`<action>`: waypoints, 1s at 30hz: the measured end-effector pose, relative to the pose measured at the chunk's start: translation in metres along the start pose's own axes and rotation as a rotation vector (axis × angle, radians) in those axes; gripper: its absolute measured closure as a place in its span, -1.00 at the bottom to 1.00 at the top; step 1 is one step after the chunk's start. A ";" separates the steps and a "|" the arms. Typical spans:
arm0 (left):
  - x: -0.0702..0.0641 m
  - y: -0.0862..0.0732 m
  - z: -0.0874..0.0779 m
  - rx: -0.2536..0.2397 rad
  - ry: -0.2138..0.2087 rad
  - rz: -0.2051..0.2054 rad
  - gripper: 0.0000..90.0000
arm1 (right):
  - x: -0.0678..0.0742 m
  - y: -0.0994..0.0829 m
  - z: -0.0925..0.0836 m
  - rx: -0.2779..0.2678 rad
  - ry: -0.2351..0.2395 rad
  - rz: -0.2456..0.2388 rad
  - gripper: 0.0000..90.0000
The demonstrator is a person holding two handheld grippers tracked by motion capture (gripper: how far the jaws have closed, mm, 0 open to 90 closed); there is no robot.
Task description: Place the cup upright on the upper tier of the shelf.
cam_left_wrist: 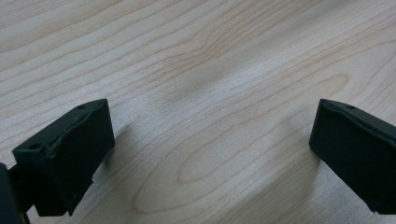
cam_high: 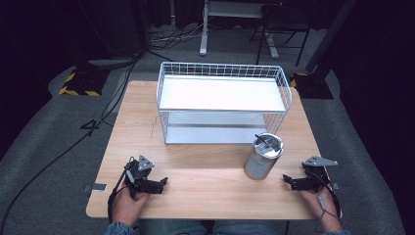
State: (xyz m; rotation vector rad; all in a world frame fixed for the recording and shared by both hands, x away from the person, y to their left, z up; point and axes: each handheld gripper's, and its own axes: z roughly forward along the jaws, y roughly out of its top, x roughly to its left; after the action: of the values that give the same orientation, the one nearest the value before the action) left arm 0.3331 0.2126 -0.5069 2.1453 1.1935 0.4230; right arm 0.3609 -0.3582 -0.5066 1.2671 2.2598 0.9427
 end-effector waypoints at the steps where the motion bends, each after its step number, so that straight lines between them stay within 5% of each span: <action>1: 0.000 0.000 0.000 0.000 0.000 -0.001 -0.99 | 0.000 0.000 0.000 0.000 0.001 -0.001 -1.00; 12: 0.000 0.002 0.001 0.000 0.000 -0.002 -1.00 | -0.004 -0.001 -0.003 -0.027 0.056 0.025 -1.00; 19: -0.001 0.004 0.004 -0.002 -0.002 -0.001 -1.00 | -0.007 -0.003 -0.015 -0.134 0.082 0.056 -1.00; 30: -0.001 0.004 0.004 -0.001 -0.001 0.000 -1.00 | 0.015 0.013 -0.048 -0.268 0.114 0.001 -1.00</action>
State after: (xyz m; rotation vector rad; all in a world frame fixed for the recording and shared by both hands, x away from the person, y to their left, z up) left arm 0.3371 0.2092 -0.5070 2.1444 1.1922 0.4221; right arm 0.3316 -0.3580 -0.4636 1.1217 2.1256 1.2983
